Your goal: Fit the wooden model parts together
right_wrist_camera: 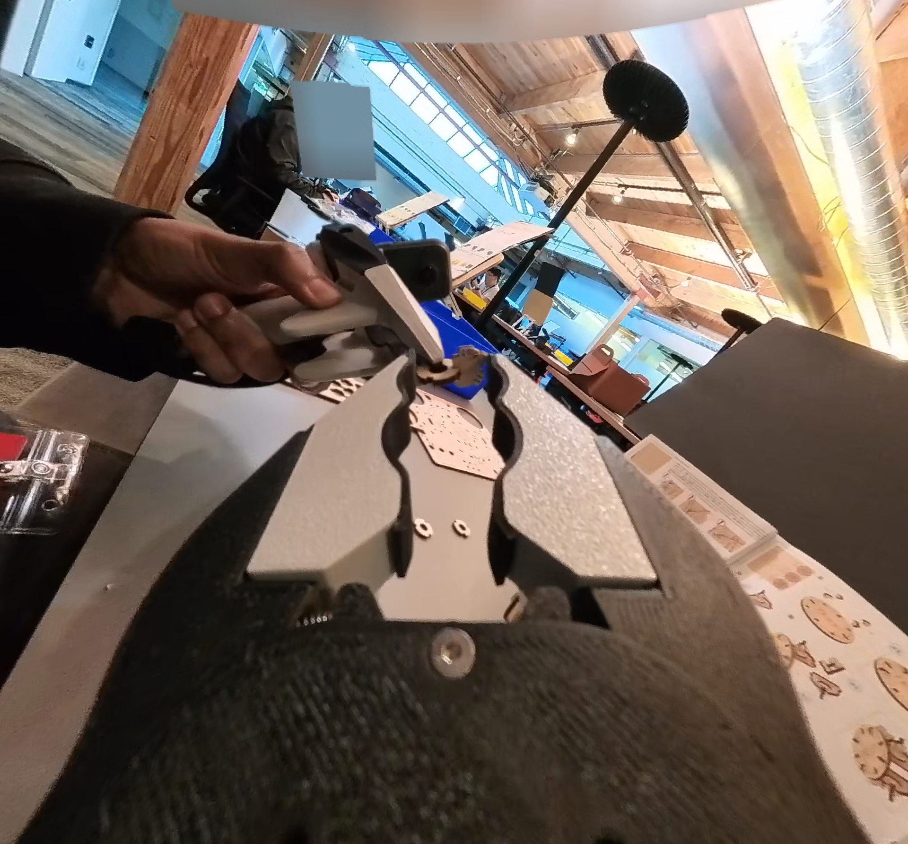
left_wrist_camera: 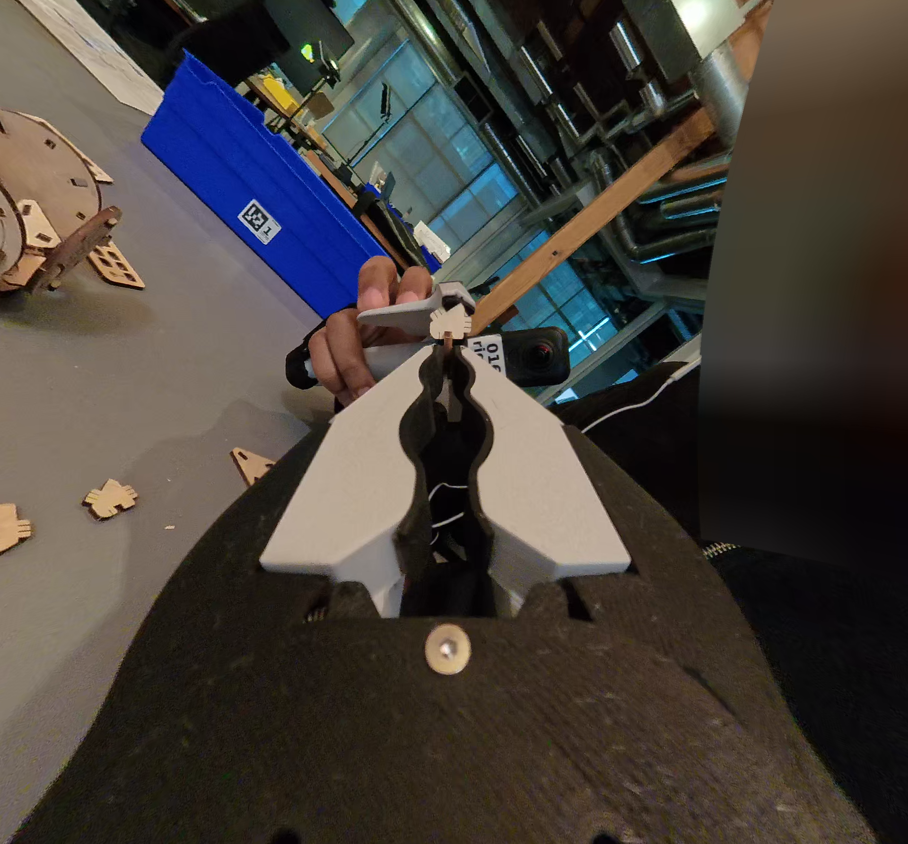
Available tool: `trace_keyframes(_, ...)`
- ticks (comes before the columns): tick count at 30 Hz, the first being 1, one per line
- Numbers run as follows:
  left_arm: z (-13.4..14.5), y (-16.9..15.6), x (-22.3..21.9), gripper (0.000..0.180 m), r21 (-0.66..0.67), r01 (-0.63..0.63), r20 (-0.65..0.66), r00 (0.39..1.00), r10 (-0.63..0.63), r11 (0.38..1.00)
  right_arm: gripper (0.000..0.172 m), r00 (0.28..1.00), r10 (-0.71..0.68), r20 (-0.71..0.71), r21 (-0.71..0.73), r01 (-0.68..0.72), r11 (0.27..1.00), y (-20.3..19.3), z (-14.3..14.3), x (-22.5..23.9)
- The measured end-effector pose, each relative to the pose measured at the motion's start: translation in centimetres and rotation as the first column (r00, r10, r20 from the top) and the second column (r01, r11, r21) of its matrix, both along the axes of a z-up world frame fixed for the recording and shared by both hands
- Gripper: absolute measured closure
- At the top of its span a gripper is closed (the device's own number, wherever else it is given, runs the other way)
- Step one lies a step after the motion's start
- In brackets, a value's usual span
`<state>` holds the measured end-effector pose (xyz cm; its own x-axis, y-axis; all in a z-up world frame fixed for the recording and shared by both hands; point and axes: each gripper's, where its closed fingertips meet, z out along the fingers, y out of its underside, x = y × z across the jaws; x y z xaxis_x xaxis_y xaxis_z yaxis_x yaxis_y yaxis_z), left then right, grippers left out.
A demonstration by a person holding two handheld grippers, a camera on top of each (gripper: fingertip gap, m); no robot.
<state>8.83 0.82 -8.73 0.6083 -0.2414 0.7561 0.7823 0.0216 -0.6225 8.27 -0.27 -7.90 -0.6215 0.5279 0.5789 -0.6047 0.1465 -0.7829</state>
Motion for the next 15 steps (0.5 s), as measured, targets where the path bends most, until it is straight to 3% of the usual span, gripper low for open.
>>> trace_keyframes(15,0.12,0.08,0.21,0.178,-0.037,-0.017,-0.041,0.999,0.015,0.999,0.146,0.999,-0.030,-0.028,0.032,0.031,0.999,-0.09,-0.15,-0.13)
